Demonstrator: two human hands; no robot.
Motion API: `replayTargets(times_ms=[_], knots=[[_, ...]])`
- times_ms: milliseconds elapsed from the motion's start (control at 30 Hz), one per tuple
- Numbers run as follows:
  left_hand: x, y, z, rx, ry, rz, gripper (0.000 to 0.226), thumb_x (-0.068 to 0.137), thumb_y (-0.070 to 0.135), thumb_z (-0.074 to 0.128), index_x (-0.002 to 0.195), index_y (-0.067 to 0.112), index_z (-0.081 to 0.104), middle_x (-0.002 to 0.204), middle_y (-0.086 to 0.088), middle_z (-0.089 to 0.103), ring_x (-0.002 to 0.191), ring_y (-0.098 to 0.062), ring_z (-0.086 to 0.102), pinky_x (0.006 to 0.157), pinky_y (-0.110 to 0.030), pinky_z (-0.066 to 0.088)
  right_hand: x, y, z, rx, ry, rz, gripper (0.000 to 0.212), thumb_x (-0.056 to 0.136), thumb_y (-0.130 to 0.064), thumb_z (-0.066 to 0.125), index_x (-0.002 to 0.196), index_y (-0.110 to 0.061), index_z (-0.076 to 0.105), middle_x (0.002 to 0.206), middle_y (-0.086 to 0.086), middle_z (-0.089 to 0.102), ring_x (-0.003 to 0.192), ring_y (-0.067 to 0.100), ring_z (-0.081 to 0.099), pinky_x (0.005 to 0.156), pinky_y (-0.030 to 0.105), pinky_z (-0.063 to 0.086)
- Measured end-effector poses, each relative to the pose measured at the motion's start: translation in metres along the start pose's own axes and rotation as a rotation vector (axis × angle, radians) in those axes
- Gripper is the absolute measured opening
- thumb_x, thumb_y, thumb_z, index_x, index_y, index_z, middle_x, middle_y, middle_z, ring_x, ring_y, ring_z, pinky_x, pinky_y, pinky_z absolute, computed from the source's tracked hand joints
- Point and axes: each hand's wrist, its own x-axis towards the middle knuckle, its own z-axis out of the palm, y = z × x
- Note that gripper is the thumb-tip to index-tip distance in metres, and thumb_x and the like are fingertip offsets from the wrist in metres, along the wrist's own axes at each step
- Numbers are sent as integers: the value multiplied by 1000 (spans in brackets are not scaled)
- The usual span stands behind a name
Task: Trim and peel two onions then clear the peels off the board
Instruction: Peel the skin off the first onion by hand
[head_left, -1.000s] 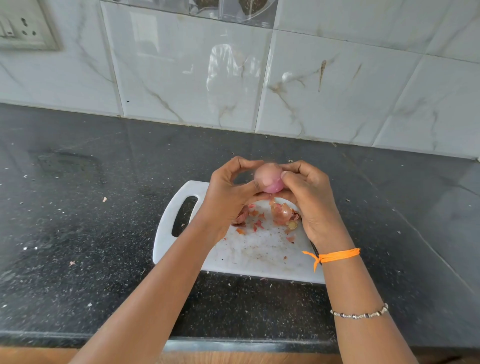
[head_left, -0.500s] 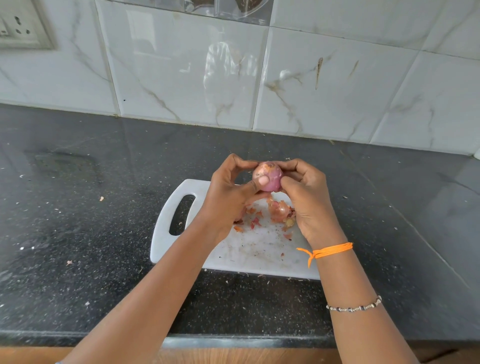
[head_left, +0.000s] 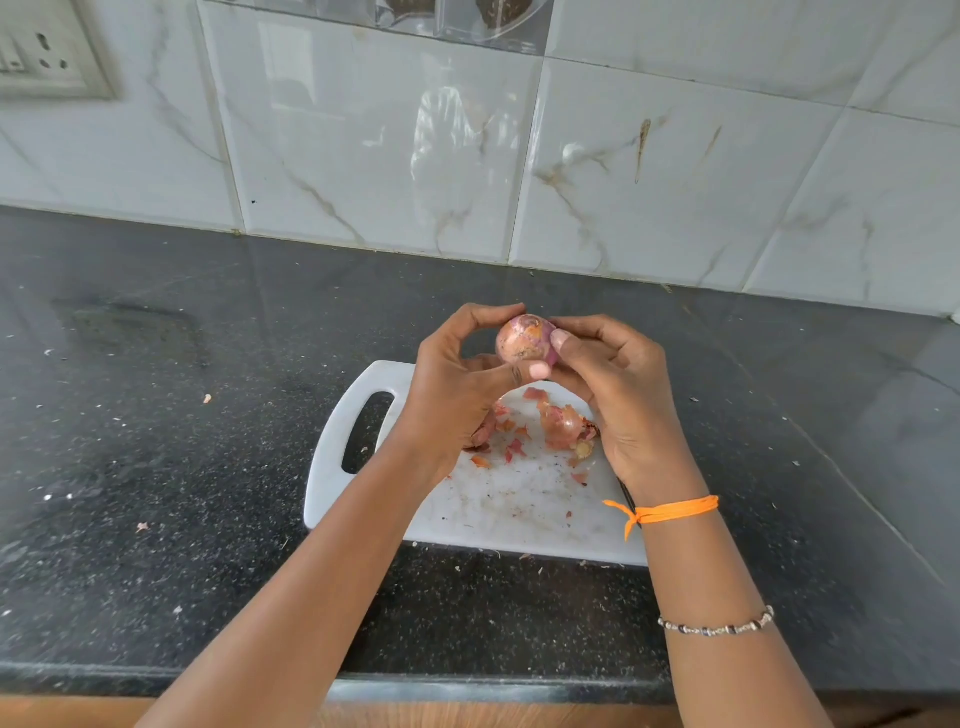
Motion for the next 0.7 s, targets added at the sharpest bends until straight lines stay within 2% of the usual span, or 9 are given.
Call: replayTargets(times_ms=[100,267,367,467,533,700], knots=[[0,2,-1,4,-32,0,46,69,-8,74,108,15,63,93,2,70,67,-9,65,59,-16,50,0,-1,-2,-43,33,-40,8,84,2,65,82,-5,68,79,8,73,80,25,71,70,33,58],[-1,2,-2,36,-71,2,47,70,-7,74,109,17,63,112,-11,65,75,-13,67,62,-17,51,1,0,-5,-129,37,-91,22,79,6,67,72,-15,68,83,11,73,86,30,71,81,51,56],[0,0,-3,91,-79,17,47,68,-6,75,105,20,64,117,-11,63,83,-18,67,65,-20,53,2,1,-4,-130,48,-55,21,78,9,65,71,-11,65,84,15,71,85,30,70,75,45,59],[0,-2,-3,143,-78,33,48,65,-3,78,103,23,65,115,-8,63,90,-18,67,75,-28,56,1,-1,-3,-148,55,-43,19,76,12,65,72,-6,63,78,12,69,72,18,68,60,28,58],[0,-2,-3,157,-75,22,47,65,-2,78,102,24,65,115,-6,63,89,-18,67,78,-32,58,1,0,-2,-186,66,-59,20,74,14,65,70,-6,62,76,10,68,67,13,67,57,23,55],[-1,-4,0,182,-85,-4,47,68,-4,76,103,23,64,112,-5,65,90,-24,67,81,-38,58,3,6,-4,-257,116,-82,23,69,13,66,65,-10,63,76,13,71,74,26,70,64,33,59]])
